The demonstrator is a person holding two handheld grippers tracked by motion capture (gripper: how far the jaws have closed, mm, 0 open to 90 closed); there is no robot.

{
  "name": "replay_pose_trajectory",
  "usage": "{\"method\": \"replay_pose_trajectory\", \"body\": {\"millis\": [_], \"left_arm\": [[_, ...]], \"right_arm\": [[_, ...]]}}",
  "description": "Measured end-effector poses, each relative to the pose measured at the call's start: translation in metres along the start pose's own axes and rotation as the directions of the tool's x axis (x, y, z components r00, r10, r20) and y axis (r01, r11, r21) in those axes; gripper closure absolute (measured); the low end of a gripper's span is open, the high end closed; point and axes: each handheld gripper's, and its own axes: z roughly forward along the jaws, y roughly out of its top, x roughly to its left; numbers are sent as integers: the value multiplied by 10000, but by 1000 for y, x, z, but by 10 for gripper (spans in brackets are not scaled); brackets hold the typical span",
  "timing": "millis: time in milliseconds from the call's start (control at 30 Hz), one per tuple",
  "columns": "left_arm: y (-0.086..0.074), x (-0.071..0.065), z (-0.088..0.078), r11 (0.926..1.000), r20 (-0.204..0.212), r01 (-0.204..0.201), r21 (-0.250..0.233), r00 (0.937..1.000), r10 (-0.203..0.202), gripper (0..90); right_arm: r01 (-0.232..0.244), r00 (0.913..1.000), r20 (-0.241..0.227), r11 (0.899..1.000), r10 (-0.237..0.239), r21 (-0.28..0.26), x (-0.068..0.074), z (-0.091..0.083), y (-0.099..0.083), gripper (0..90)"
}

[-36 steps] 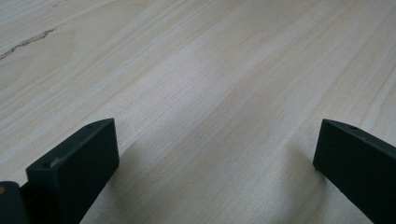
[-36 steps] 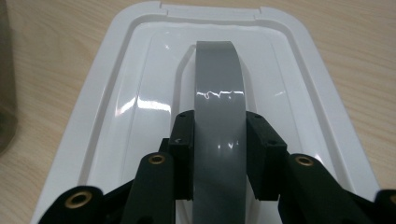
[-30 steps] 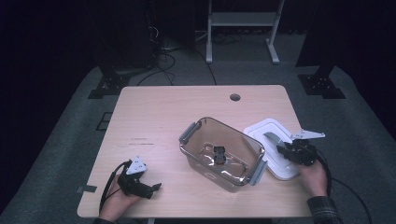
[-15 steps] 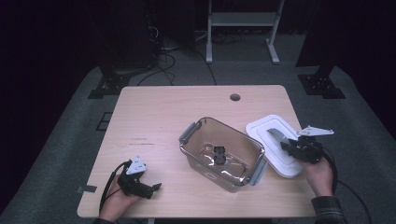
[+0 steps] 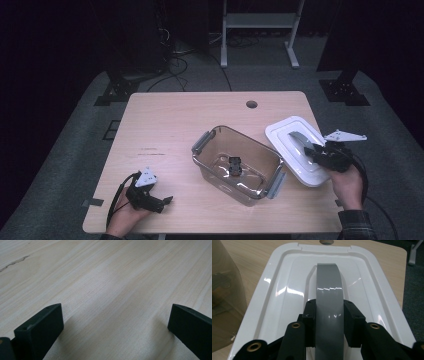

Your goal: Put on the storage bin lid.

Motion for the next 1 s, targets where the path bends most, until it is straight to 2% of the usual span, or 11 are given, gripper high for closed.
{"method": "replay_pose_trajectory", "body": {"millis": [533,1000], "left_arm": [[0,0,0,10000,0,-2,2,10000,2,0],[0,0,0,10000,1,-2,3,10000,2,0]], "right_arm": [[-71,10000,42,9995,72,-296,0,-16,9,663],[-35,9999,-158,9976,25,-689,6,-33,20,663]]}}
